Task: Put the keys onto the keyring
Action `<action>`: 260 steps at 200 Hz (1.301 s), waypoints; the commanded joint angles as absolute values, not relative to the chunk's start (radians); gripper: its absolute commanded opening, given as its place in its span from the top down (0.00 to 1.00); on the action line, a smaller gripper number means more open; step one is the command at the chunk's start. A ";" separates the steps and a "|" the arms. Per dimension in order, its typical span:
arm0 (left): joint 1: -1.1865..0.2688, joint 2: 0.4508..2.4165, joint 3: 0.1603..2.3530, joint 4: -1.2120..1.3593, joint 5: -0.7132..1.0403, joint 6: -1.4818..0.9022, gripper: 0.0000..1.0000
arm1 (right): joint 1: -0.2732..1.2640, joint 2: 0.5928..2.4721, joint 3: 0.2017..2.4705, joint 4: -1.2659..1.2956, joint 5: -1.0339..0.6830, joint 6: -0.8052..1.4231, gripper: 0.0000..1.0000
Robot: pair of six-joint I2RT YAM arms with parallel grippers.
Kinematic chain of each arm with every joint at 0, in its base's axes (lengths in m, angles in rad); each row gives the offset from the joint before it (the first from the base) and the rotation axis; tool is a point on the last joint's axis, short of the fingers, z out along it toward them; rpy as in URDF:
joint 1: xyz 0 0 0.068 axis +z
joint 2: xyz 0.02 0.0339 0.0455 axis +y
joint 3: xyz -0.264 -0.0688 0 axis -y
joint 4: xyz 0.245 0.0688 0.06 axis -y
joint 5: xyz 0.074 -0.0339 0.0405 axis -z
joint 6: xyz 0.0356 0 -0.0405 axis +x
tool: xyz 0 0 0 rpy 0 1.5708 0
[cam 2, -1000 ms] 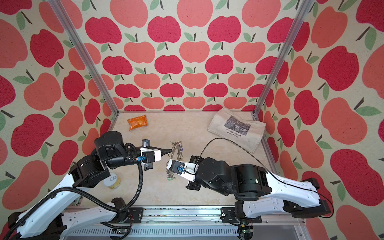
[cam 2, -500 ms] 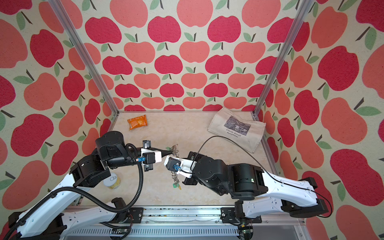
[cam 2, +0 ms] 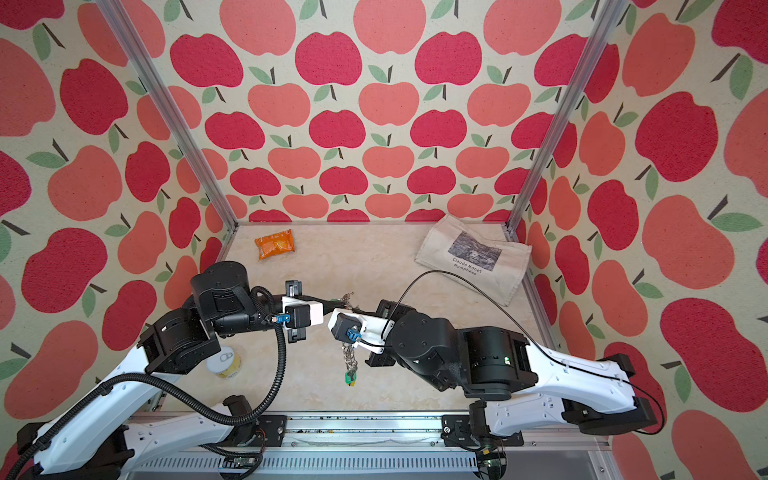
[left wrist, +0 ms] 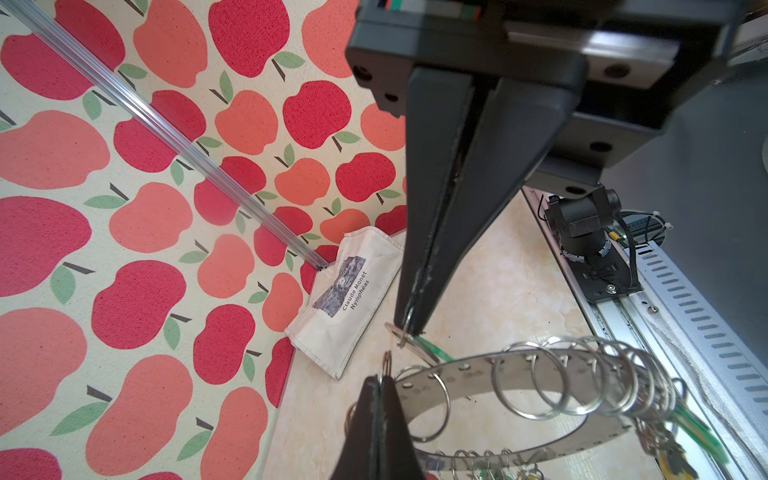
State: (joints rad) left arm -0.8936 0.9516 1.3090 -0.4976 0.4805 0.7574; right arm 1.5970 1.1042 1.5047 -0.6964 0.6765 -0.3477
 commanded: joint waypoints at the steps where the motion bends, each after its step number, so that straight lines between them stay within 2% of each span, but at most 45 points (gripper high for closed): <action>1: -0.904 0.950 1.353 -0.494 0.500 0.770 1.00 | 1.603 1.108 1.536 -0.688 0.701 -0.362 1.00; 217: -0.908 0.953 1.367 -0.513 0.492 0.775 1.00 | 1.602 1.124 1.545 -0.754 0.645 -0.313 1.00; 260: -0.908 0.955 1.367 -0.533 0.496 0.775 1.00 | 1.603 1.107 1.539 -0.716 0.685 -0.340 1.00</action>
